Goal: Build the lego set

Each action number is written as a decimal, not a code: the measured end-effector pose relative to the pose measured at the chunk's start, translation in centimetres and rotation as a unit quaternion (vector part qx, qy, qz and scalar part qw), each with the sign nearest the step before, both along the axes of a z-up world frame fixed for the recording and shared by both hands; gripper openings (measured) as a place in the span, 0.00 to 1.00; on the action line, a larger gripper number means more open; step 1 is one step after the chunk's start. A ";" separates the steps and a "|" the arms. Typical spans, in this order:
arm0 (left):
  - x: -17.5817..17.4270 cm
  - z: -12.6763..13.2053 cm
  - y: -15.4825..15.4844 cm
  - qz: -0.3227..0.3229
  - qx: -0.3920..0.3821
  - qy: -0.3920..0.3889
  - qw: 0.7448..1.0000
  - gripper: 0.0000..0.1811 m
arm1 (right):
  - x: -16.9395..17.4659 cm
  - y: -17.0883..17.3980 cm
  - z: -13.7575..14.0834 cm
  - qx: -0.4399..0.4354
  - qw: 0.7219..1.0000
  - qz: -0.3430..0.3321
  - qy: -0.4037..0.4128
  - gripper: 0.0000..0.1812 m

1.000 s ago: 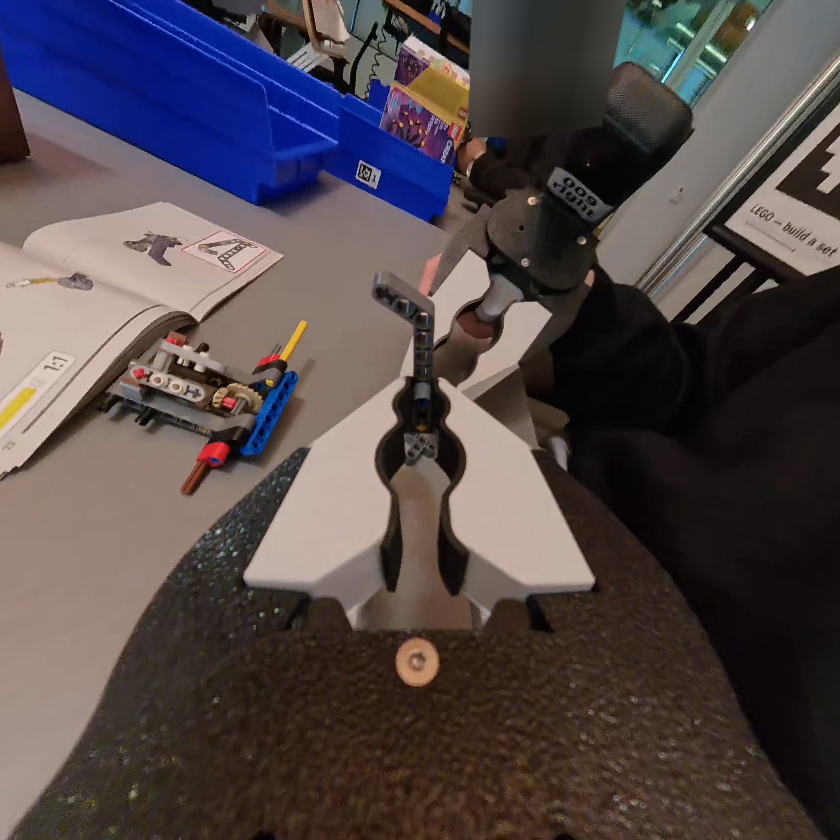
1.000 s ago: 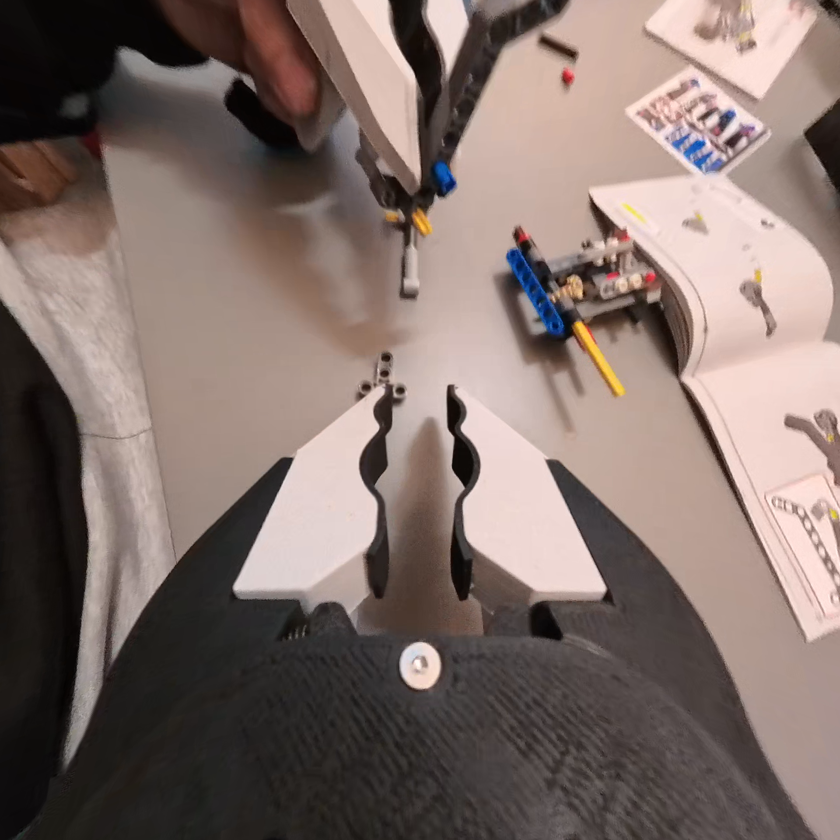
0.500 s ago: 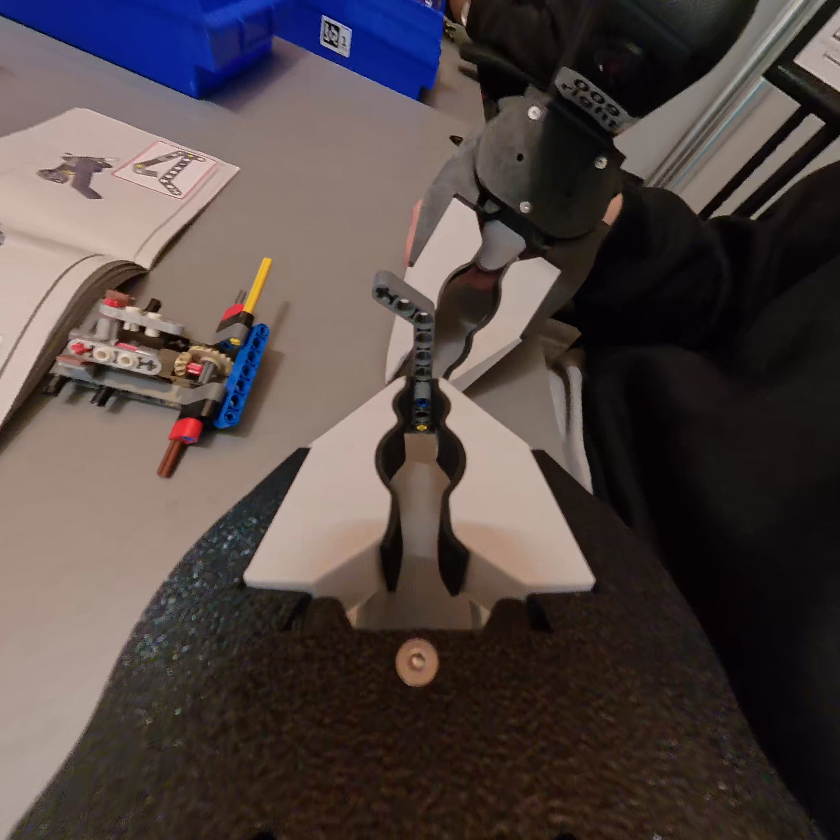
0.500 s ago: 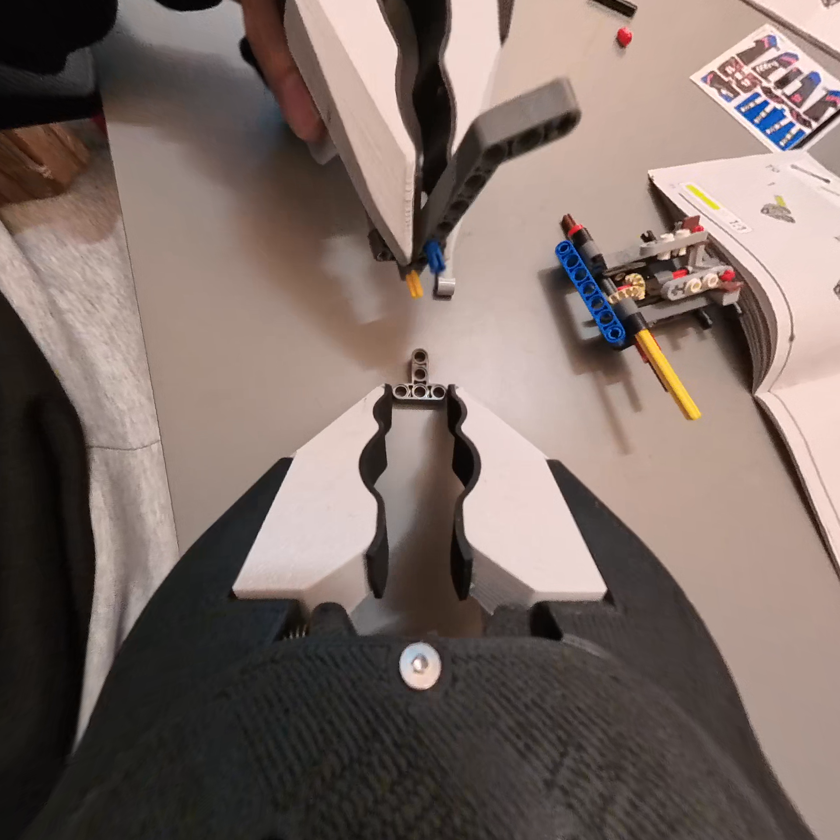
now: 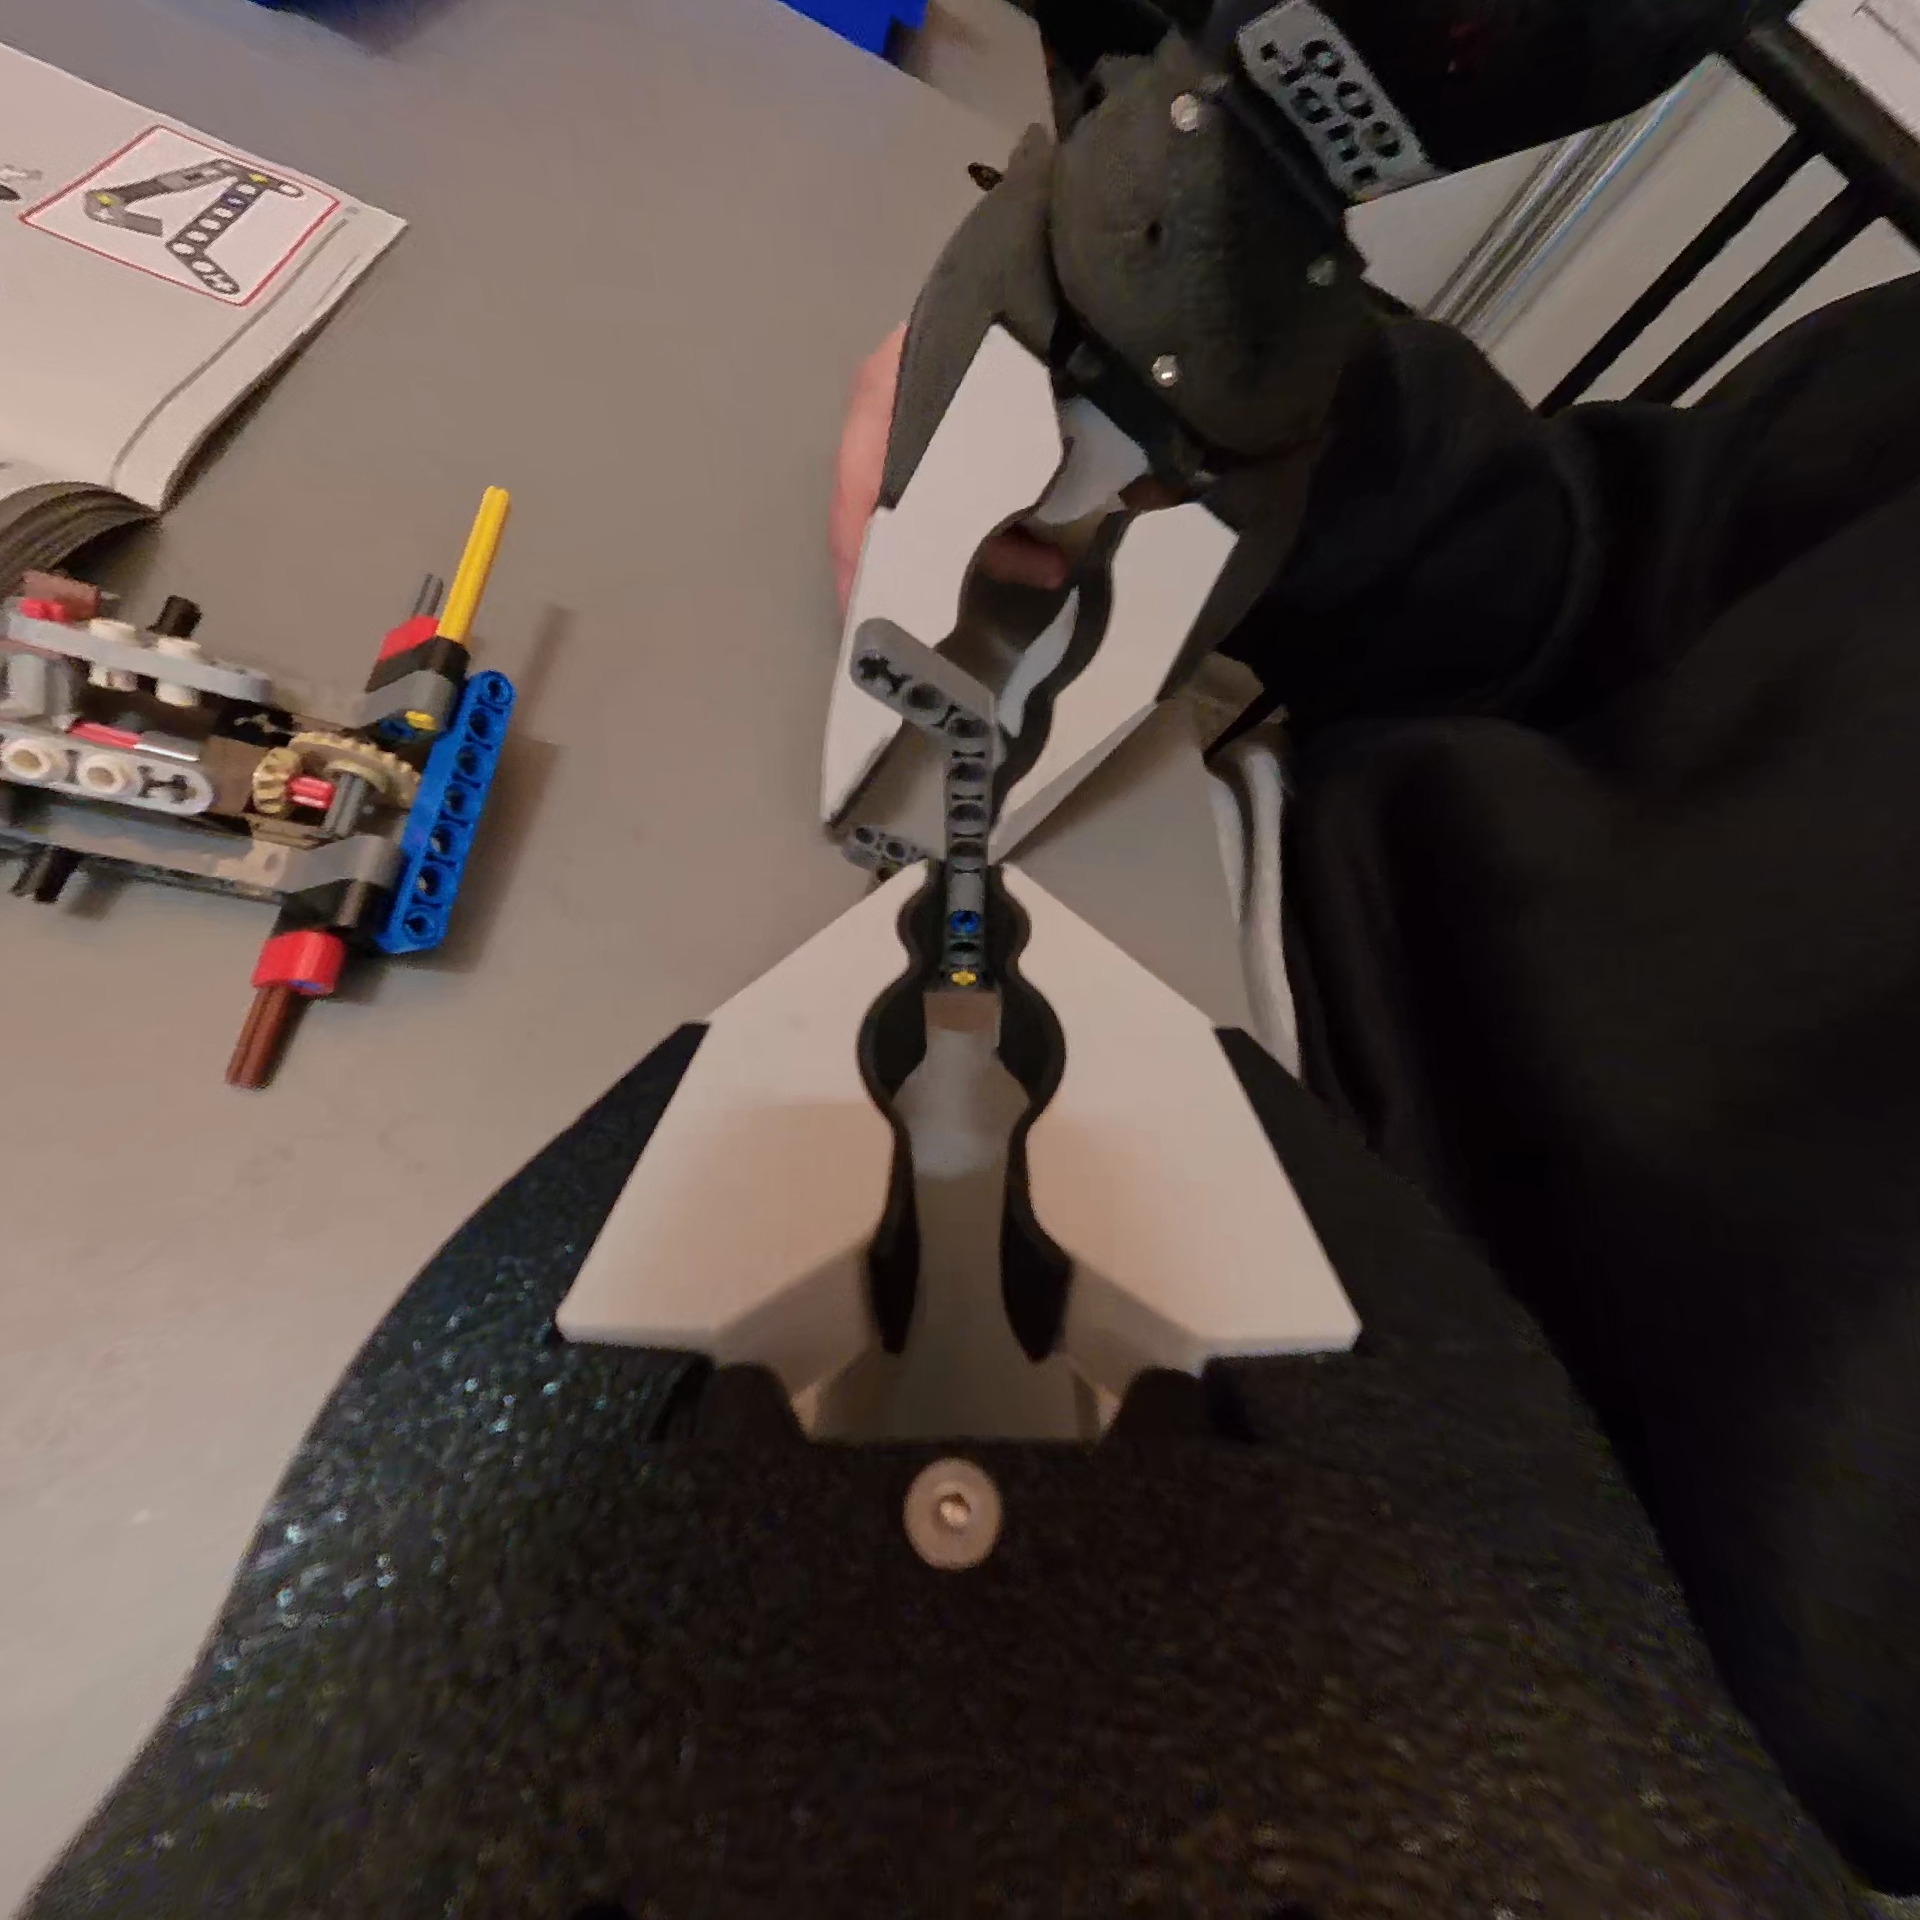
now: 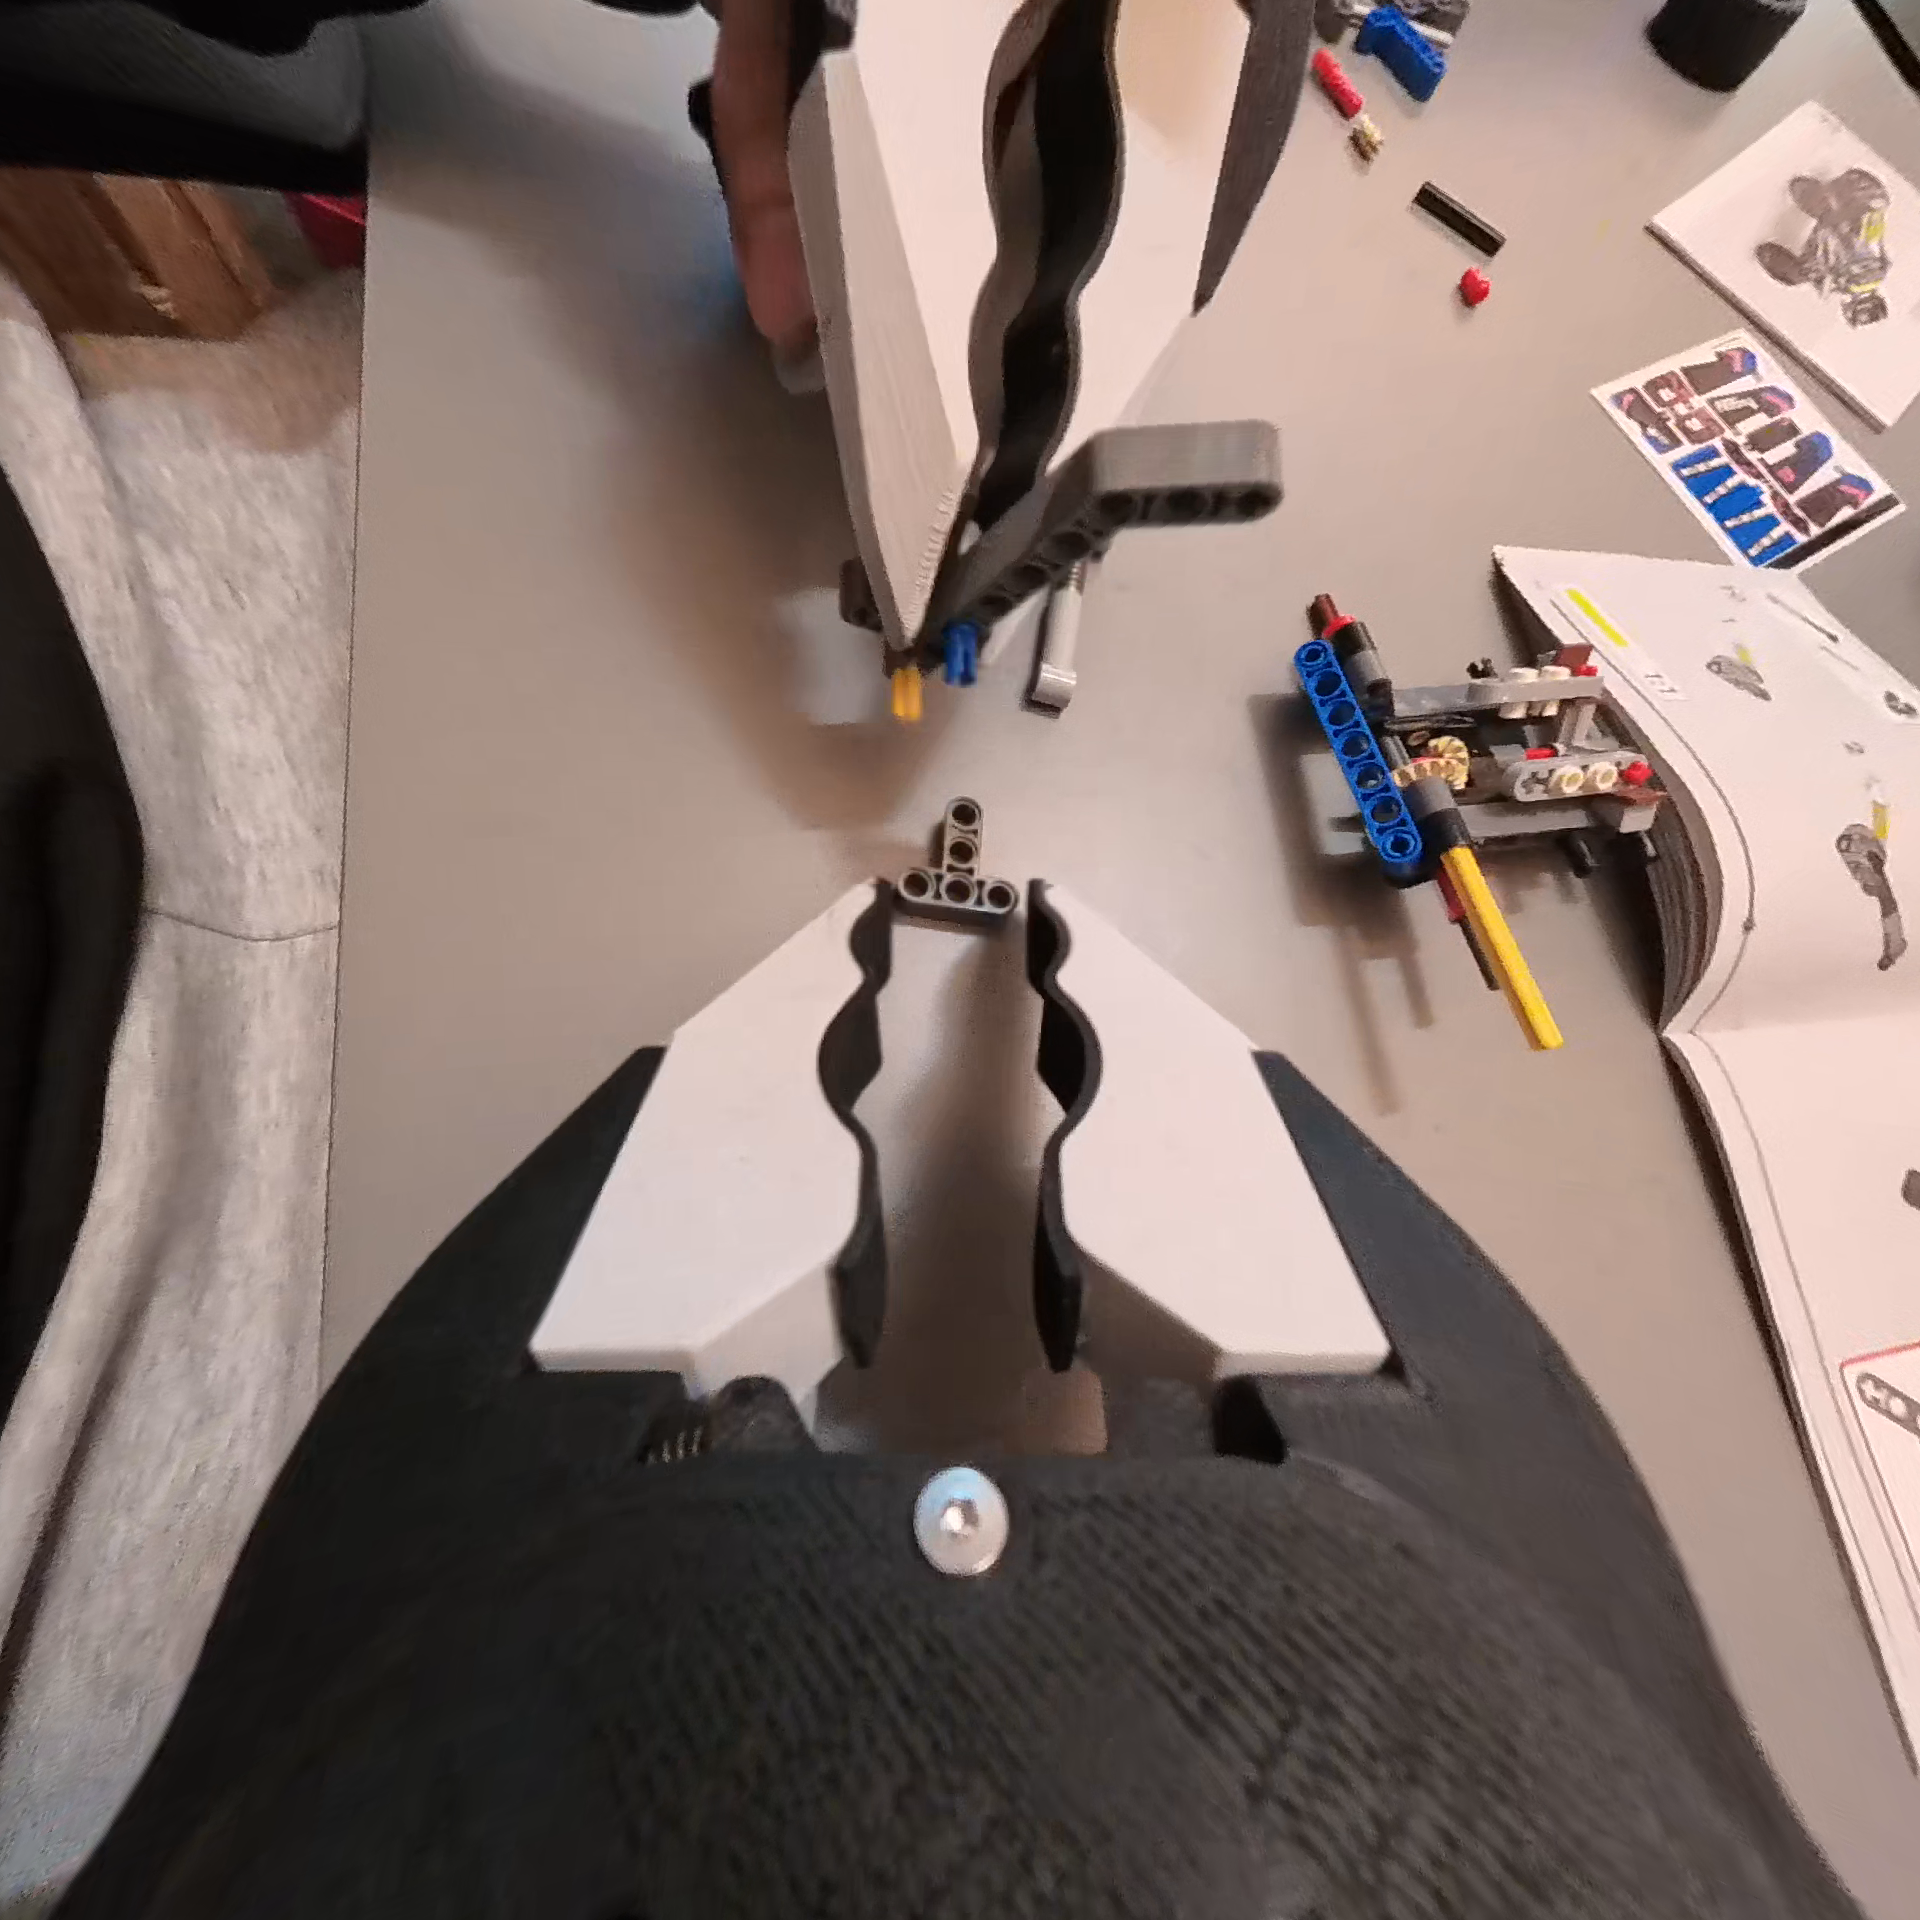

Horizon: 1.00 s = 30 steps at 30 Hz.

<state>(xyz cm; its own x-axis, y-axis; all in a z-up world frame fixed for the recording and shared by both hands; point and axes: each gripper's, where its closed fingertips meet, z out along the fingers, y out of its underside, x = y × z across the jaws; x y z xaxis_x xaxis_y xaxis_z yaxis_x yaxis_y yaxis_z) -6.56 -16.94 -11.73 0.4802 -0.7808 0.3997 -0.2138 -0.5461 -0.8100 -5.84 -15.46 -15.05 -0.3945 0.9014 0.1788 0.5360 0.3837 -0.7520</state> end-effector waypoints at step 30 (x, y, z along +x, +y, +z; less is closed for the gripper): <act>-2.6 -0.7 -0.6 0.099 -0.089 -0.004 0.991 0.03 | -2.0 -1.4 -0.2 0.017 0.997 0.071 -0.011 0.01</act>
<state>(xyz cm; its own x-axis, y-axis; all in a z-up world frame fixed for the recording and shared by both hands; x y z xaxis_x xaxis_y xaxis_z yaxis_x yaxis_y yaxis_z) -9.17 -17.51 -12.42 0.6131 -0.5890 0.5265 -0.0834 -0.7110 -0.6982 -7.80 -16.85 -15.28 -0.5219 0.8294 0.1994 0.4898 0.4828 -0.7259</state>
